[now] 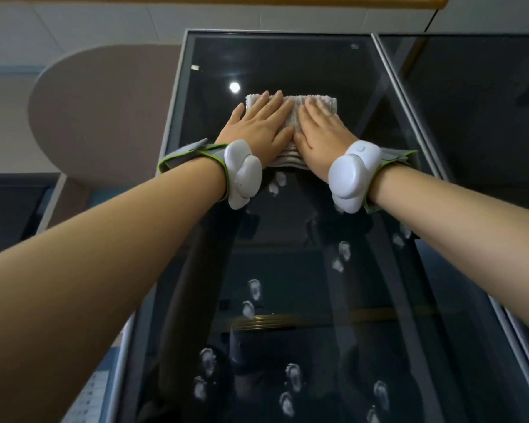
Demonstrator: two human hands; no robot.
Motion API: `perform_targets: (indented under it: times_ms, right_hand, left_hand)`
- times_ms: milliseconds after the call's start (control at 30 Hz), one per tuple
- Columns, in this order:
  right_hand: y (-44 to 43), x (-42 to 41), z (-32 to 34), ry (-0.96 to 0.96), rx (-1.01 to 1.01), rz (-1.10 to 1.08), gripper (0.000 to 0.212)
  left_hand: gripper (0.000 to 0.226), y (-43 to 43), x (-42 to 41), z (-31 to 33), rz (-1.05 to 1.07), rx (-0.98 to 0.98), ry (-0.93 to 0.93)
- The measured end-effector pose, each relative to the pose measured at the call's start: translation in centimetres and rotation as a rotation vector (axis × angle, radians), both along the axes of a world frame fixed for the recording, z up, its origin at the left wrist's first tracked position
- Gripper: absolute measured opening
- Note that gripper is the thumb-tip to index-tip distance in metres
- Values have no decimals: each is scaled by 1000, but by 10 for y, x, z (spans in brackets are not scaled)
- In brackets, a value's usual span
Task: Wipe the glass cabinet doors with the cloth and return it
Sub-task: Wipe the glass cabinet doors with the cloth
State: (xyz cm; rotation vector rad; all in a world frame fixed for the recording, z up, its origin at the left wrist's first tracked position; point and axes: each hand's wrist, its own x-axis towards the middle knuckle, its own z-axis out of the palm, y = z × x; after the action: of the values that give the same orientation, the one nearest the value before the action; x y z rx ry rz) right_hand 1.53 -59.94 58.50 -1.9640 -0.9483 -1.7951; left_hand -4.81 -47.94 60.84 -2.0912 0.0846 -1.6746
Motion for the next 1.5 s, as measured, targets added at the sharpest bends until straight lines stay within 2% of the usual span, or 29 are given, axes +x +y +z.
perform_targets:
  times_ms: [467, 800, 1033, 1500]
  right_hand:
    - [83, -51, 14, -43, -83, -58, 53]
    - [74, -53, -15, -15, -98, -16, 53]
    - [71, -50, -53, -51, -101, -75, 54]
    - [33, -21, -51, -32, -81, -58, 55]
  left_hand:
    - [51, 80, -53, -6, -8, -62, -52]
    - [52, 78, -51, -28, -23, -54, -39]
    - [52, 78, -49, -68, -26, -5, -68]
    - [53, 39, -26, -65, 3, 0, -41]
